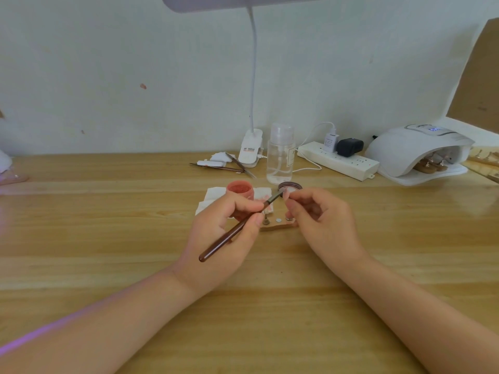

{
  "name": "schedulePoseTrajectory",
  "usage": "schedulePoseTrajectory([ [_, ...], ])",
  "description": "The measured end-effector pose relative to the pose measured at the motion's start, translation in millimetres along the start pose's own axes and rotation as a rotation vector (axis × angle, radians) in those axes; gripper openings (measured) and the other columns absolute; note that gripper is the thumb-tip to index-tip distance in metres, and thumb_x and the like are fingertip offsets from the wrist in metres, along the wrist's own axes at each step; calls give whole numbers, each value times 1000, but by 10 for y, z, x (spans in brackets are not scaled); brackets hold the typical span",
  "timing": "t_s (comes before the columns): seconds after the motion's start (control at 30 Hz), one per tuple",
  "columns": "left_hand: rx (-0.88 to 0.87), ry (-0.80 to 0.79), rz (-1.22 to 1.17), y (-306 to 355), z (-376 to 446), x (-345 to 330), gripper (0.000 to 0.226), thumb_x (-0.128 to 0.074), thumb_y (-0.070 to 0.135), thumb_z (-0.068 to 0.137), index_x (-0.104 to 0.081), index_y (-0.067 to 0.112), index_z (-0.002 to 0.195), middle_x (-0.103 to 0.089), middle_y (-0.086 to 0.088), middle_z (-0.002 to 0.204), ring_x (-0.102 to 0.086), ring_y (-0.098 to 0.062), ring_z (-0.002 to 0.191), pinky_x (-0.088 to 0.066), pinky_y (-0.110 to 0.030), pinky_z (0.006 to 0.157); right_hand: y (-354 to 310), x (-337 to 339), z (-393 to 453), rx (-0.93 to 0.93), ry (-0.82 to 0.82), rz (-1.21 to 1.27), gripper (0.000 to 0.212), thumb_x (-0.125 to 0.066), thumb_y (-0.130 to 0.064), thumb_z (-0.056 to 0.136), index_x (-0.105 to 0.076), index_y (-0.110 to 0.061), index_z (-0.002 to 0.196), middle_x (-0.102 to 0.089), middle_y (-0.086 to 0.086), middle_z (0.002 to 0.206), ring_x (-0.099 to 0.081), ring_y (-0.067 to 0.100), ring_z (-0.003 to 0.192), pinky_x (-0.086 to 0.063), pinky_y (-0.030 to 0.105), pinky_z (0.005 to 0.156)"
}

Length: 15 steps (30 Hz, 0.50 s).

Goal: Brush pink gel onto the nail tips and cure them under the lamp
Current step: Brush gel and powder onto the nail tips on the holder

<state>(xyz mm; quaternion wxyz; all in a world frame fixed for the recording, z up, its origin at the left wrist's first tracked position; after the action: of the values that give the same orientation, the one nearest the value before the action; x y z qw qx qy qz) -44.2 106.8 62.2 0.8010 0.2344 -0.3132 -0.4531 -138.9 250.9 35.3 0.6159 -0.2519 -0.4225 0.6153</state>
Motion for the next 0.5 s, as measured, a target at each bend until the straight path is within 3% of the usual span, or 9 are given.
schedulePoseTrajectory([
  [0.13, 10, 2, -16, -8, -14, -10, 22, -61, 10, 82, -60, 30, 89, -67, 28, 92, -62, 7, 96, -42, -5, 80, 7, 12, -3, -4, 16, 8, 24, -68, -7, 85, -66, -31, 84, -69, -7, 76, -67, 11, 71, -57, 29, 69],
  [0.33, -48, 6, -9, 32, -22, 57, 4, -53, 25, 84, -57, 26, 86, -65, 3, 80, -62, -8, 80, -43, -11, 75, 25, 11, 4, -12, 10, 10, 20, -68, -11, 85, -66, -31, 83, -69, -9, 73, -67, 8, 69, -55, 23, 68],
  [0.5, 62, -12, -82, -59, -15, -3, 12, -59, 28, 87, -61, 40, 89, -70, 15, 100, -65, -13, 105, -50, -22, 86, 37, 0, 0, -12, 0, 1, 18, -68, -10, 86, -68, -28, 86, -69, -6, 75, -67, 11, 72, -56, 29, 70],
])
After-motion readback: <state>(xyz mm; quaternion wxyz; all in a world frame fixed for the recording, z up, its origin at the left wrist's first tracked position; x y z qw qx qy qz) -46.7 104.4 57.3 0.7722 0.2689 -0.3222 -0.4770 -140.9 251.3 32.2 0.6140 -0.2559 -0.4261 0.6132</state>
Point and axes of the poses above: each hand's wrist, its own z-axis towards the middle knuckle, its own x-axis out of the back of the hand, y = z × x, the point moved 10 cm from there along z, towards the middle knuckle
